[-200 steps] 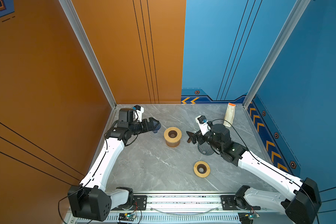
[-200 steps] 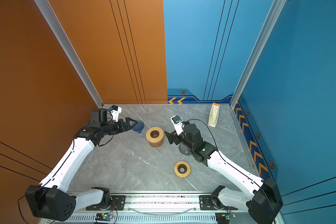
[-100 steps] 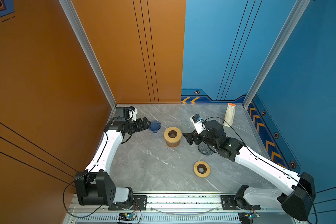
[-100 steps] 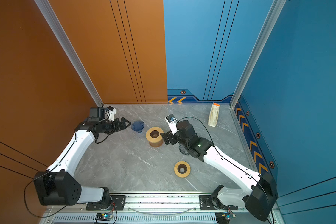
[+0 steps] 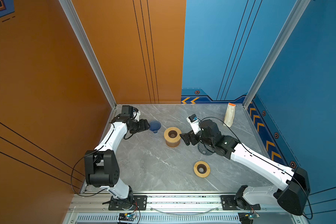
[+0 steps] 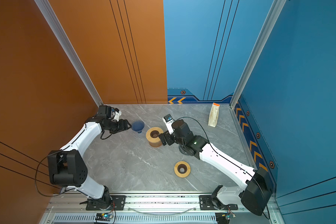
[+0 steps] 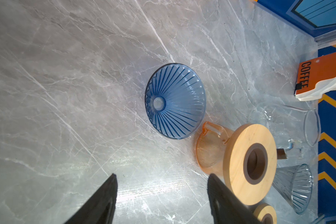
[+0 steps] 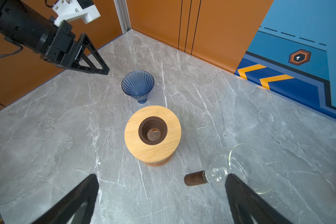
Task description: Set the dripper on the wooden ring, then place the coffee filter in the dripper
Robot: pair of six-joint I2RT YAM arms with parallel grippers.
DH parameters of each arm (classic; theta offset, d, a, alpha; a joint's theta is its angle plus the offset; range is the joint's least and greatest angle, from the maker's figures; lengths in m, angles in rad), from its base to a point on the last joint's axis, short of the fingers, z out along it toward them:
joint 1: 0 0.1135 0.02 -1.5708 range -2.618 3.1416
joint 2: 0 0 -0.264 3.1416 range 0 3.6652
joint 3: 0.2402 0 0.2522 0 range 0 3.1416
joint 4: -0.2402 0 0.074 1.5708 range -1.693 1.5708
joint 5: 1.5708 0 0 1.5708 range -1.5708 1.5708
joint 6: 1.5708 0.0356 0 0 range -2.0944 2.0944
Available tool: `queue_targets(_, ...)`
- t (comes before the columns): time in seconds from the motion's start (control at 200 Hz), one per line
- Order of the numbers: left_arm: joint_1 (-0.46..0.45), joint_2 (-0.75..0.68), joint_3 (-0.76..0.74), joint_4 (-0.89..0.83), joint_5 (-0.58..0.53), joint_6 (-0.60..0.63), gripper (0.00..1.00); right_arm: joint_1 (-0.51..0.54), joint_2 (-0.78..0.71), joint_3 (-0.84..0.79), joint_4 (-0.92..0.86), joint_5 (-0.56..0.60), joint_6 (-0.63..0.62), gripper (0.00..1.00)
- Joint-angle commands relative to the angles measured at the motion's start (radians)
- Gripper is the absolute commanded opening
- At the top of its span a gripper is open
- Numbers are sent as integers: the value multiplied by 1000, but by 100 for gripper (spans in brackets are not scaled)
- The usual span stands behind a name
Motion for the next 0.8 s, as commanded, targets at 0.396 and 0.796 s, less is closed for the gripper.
queue_targets(0.396, -5, 194, 130, 12, 7, 8, 63, 13, 27, 16, -37, -104, 12, 100)
queue_targets(0.796, -15, 311, 176, 82, 22, -16, 54, 21, 23, -7, -13, -107, 1, 100)
